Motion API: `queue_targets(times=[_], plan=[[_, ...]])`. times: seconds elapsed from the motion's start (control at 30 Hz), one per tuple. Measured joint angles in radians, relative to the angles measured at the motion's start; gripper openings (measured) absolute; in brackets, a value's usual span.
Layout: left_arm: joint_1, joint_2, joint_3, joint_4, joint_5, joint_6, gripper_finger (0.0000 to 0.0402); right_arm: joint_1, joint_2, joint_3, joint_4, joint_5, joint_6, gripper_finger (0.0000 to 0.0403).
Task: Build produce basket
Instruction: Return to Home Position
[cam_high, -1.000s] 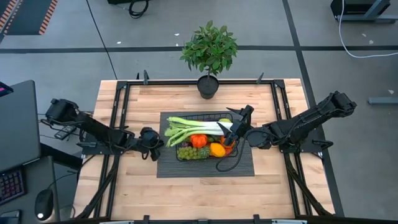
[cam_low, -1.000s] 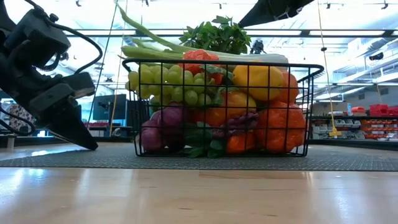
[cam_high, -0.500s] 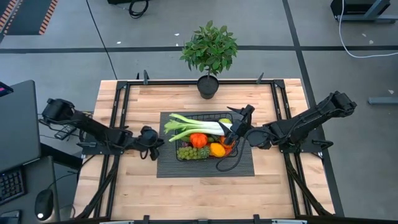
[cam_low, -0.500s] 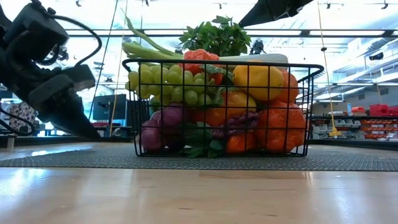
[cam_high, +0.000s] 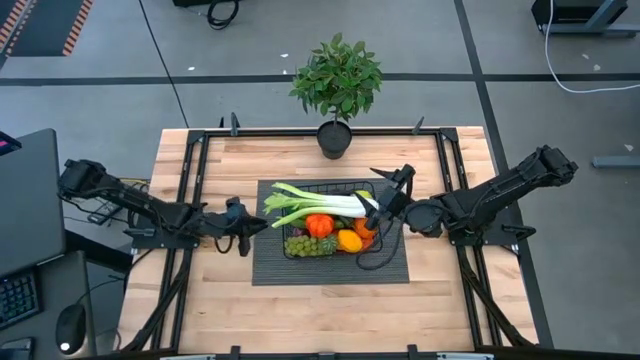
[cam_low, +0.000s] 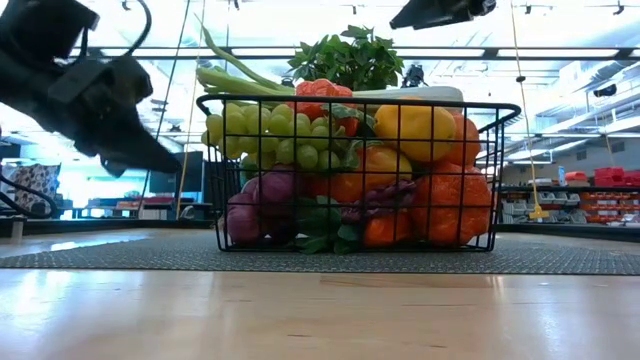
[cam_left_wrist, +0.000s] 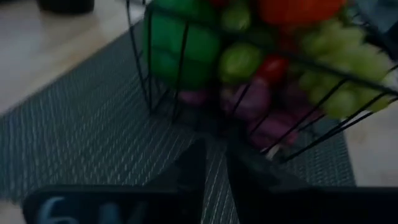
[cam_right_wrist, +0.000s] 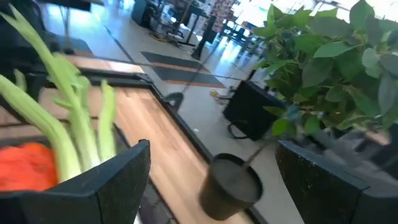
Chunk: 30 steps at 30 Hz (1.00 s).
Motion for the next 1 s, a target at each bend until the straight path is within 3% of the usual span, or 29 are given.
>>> queue_targets(times=[0.17,0.43,0.6,1.0], plan=[[-0.001,-0.117,0.0,-0.001,0.0,0.073,0.0067,0.006,-0.067,0.0,-0.034,-0.151,0.12,0.0349],[-0.001,-0.343,0.001,-0.087,0.001,0.18,0.0055,-0.006,-0.175,-0.007,-0.142,-0.248,0.2,0.0349],[0.007,-0.49,0.001,-0.207,0.0,0.203,0.0057,-0.058,-0.26,-0.093,-0.13,-0.398,0.258,0.0349],[0.013,-0.722,0.001,-0.254,-0.007,0.387,0.0064,-0.183,-0.494,-0.334,0.045,-0.515,0.287,0.0348]])
